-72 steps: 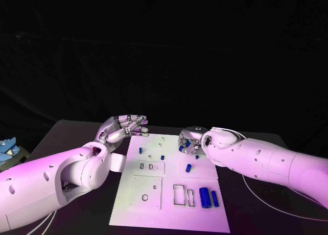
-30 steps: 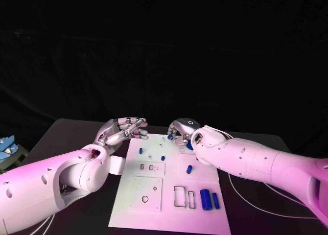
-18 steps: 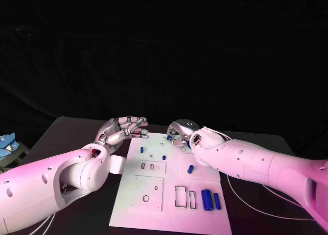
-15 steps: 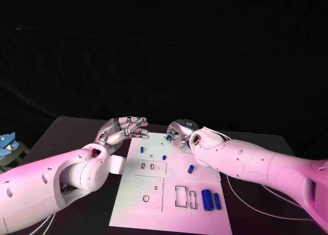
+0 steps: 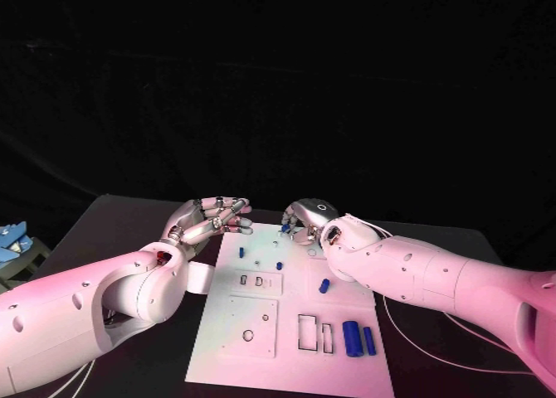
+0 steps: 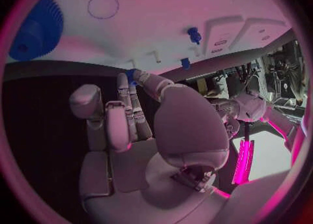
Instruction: Assemble the parts on the task board
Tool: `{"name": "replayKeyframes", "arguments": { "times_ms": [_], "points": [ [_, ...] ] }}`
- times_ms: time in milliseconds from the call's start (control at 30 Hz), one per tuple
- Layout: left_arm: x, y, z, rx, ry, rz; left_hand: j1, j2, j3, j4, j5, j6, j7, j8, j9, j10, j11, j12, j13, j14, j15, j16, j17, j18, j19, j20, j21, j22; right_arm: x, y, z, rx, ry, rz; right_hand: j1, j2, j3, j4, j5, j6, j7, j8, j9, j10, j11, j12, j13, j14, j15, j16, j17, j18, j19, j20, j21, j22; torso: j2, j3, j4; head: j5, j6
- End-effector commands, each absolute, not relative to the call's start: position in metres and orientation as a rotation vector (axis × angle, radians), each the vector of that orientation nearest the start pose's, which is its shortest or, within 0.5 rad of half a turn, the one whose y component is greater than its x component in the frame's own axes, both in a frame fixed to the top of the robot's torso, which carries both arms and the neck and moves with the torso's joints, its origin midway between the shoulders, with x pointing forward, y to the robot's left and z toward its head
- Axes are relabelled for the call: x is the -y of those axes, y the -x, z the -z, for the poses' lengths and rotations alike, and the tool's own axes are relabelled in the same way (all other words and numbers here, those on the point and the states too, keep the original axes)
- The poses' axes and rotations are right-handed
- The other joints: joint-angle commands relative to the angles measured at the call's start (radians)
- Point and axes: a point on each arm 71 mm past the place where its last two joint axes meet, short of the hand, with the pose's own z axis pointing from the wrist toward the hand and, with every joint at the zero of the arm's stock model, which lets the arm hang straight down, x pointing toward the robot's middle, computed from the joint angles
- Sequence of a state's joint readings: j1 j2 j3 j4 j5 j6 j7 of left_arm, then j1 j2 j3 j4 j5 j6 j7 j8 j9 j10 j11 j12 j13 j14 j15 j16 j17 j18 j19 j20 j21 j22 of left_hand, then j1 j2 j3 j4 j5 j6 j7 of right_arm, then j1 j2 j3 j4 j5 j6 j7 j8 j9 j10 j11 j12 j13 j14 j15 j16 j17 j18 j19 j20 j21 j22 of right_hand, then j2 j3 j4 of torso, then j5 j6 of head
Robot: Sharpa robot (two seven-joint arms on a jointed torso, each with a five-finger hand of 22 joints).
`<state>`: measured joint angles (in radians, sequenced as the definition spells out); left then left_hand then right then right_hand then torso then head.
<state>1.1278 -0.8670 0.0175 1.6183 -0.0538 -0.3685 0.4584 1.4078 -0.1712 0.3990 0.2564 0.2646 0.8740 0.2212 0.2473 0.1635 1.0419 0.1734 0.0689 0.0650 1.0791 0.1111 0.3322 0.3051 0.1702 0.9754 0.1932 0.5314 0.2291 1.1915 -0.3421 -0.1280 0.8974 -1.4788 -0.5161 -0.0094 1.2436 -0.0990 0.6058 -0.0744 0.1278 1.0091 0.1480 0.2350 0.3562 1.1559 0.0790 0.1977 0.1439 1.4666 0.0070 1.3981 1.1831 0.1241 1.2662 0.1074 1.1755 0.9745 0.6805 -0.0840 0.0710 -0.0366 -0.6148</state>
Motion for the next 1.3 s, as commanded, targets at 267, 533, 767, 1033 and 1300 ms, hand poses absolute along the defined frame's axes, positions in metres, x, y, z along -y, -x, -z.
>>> {"name": "replayKeyframes", "arguments": {
  "times_ms": [267,533,767,1033,1300],
  "points": [
    [-0.1933,-0.4675,0.1764,-1.359,1.064,1.625,-0.004,0.009,0.004,-0.001,-0.006,-0.007,0.016,-0.007,-0.001,-0.009,0.001,-0.006,0.0,-0.005,-0.002,-0.006,0.001,0.008,-0.002,0.001,0.006,0.001,0.1104,-0.5641,0.2291,-1.512,0.208,-0.549,-0.011,0.0,-0.003,0.008,0.002,0.003,0.002,0.004,0.021,-0.004,0.003,-0.001,0.001,0.037,-0.005,0.006,0.002,-0.007,0.004,-0.002,0.004,-0.001,0.004,-0.0018,0.0016,0.0,0.001],
    [-0.1922,-0.4675,0.1764,-1.36,1.063,1.627,-0.004,0.009,0.004,-0.001,-0.006,-0.007,0.016,-0.007,-0.001,-0.009,0.001,-0.006,0.0,-0.005,-0.002,-0.006,0.001,0.008,-0.002,0.001,0.006,0.001,0.1096,-0.5651,0.2308,-1.533,0.209,-0.542,-0.013,0.0,-0.004,0.009,0.002,0.002,0.002,0.004,0.022,-0.005,0.004,-0.001,0.001,0.037,-0.004,0.007,0.002,-0.007,0.003,-0.002,0.004,0.0,0.007,-0.0037,0.0024,0.0,-0.001],
    [-0.1918,-0.4675,0.1763,-1.36,1.063,1.628,-0.004,0.009,0.004,-0.001,-0.006,-0.007,0.016,-0.007,-0.001,-0.009,0.001,-0.006,0.0,-0.005,-0.002,-0.006,0.001,0.008,-0.002,0.001,0.006,0.001,0.1076,-0.5653,0.2307,-1.532,0.21,-0.543,-0.013,0.0,-0.004,0.009,0.002,0.002,0.002,0.004,0.022,-0.005,0.004,-0.001,0.001,0.037,-0.004,0.007,0.002,-0.007,0.003,-0.002,0.004,0.0,0.009,-0.0041,0.0013,0.002,0.0],
    [-0.1917,-0.468,0.1765,-1.36,1.063,1.627,-0.003,0.01,0.006,-0.004,-0.007,-0.007,0.016,-0.008,-0.002,-0.01,0.001,-0.005,0.0,-0.006,-0.002,-0.008,0.004,0.008,-0.005,0.002,0.01,0.003,0.1058,-0.5654,0.2304,-1.531,0.21,-0.547,-0.015,-0.001,-0.004,0.011,0.002,0.0,0.002,0.004,0.024,-0.005,0.004,-0.002,0.001,0.037,-0.004,0.007,0.002,-0.006,0.001,-0.001,0.001,-0.003,0.009,-0.0052,0.0017,0.004,-0.002],
    [-0.1902,-0.468,0.1765,-1.363,1.063,1.631,-0.003,0.01,0.006,-0.005,-0.007,-0.007,0.017,-0.009,-0.002,-0.01,0.001,-0.005,0.0,-0.006,-0.002,-0.009,0.005,0.008,-0.006,0.002,0.012,0.004,0.1049,-0.5673,0.2301,-1.529,0.209,-0.542,-0.016,-0.001,-0.005,0.012,0.002,-0.002,0.002,0.003,0.024,-0.007,0.004,-0.003,0.001,0.037,-0.004,0.008,0.003,-0.005,-0.001,-0.001,-0.001,-0.006,0.011,-0.0069,0.003,0.003,-0.001]
  ]
}}
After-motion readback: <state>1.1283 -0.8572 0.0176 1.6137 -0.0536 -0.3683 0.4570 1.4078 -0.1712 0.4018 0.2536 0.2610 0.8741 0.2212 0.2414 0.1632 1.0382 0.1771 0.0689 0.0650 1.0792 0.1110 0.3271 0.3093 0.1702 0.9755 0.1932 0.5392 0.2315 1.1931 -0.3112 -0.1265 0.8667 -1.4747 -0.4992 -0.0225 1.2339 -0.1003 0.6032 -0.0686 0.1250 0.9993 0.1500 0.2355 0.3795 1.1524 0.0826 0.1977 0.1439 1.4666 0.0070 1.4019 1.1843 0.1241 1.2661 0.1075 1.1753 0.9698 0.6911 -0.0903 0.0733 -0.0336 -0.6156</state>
